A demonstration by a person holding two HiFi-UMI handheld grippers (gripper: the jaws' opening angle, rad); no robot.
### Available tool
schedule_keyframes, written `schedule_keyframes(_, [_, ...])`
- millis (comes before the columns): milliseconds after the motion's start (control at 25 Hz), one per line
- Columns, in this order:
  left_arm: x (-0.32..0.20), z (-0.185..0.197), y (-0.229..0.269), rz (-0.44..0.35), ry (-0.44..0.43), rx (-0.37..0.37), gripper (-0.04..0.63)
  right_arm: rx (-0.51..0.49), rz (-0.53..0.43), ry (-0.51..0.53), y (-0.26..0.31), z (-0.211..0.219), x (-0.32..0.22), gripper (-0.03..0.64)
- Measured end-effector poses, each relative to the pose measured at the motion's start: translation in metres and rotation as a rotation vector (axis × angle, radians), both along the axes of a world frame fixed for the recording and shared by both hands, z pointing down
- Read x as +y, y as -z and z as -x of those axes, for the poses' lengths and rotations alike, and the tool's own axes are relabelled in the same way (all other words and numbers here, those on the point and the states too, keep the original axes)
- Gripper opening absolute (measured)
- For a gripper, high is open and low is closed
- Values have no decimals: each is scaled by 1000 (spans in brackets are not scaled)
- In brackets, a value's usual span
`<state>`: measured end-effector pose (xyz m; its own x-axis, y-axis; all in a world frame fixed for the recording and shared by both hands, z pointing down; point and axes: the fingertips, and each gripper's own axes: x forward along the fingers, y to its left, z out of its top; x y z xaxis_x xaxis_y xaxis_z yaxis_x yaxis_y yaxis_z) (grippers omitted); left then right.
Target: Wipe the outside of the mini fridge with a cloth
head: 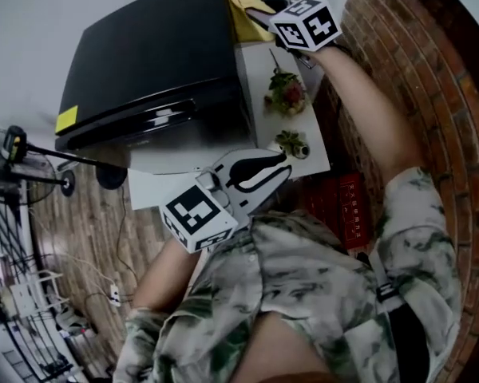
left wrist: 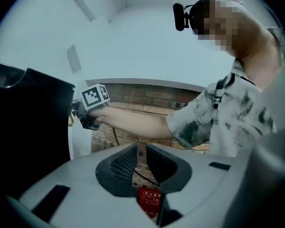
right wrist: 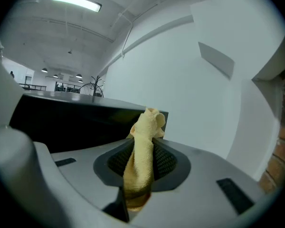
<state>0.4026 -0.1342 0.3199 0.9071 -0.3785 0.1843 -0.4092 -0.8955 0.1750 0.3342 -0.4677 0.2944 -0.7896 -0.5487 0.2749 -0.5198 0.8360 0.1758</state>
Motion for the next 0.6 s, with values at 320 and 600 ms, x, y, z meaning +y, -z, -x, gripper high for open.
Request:
schedule_keyframes(320, [-5, 8, 6, 27, 111, -25, 55, 46, 97, 28, -72, 16, -9, 95])
schedule_keyframes(600, [-7, 8, -4, 49, 160, -57, 55, 86, 184, 24, -150, 16, -9, 95])
